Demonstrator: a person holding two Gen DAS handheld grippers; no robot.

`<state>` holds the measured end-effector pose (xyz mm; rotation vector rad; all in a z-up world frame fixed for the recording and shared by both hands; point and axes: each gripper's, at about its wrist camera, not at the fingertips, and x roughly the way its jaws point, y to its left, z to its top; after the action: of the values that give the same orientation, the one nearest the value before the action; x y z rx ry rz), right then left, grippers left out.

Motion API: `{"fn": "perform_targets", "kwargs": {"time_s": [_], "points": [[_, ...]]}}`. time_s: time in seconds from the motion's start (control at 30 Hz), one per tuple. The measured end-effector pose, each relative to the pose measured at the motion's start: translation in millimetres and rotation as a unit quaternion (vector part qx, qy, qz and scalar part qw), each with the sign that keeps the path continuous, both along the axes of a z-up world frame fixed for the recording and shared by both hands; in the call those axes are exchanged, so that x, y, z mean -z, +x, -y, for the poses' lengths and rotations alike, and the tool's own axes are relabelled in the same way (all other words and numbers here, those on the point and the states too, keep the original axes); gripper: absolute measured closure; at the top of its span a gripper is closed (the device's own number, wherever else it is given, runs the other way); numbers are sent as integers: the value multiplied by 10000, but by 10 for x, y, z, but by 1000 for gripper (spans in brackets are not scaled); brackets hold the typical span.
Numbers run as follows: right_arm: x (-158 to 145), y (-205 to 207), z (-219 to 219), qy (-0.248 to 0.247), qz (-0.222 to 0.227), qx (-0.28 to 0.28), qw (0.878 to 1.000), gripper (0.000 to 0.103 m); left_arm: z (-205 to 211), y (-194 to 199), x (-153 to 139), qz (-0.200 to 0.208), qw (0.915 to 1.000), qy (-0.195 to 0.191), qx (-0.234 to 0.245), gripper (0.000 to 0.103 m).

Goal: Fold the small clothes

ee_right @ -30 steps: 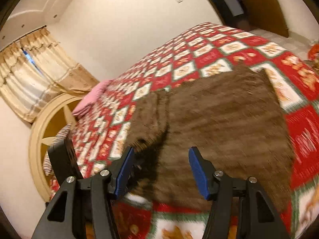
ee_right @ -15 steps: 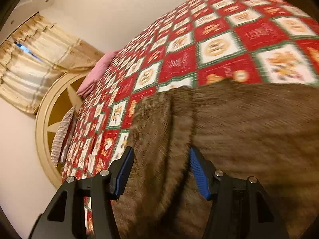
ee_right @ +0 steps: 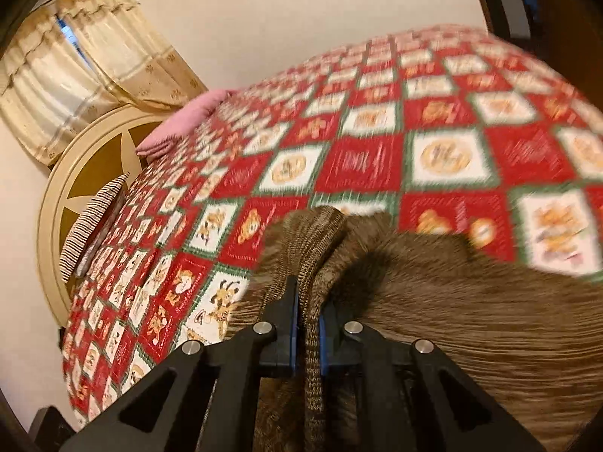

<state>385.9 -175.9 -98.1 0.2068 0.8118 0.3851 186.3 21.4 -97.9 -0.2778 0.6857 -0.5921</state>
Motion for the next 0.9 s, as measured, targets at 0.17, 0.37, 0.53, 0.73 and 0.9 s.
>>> {"fn": "perform_targets", "kwargs": {"time_s": [0.17, 0.37, 0.53, 0.73, 0.9], "points": [[-437, -263, 291, -437, 353, 56, 9984, 95, 324, -280, -336, 814, 9948, 312, 520, 94], [-633, -527, 927, -831, 378, 463, 9948, 95, 865, -468, -466, 1056, 9853, 332, 1305, 94], [-418, -730, 1371, -1192, 156, 699, 9903, 95, 1265, -552, -353, 925, 9774, 540, 1821, 94], [-7, -841, 1764, -988, -110, 990, 9901, 95, 1554, -665, -187, 681, 9684, 976, 2192, 97], [82, -888, 1812, -772, -48, 1176, 9900, 94, 1559, -700, -119, 428, 9684, 1138, 2176, 96]]}}
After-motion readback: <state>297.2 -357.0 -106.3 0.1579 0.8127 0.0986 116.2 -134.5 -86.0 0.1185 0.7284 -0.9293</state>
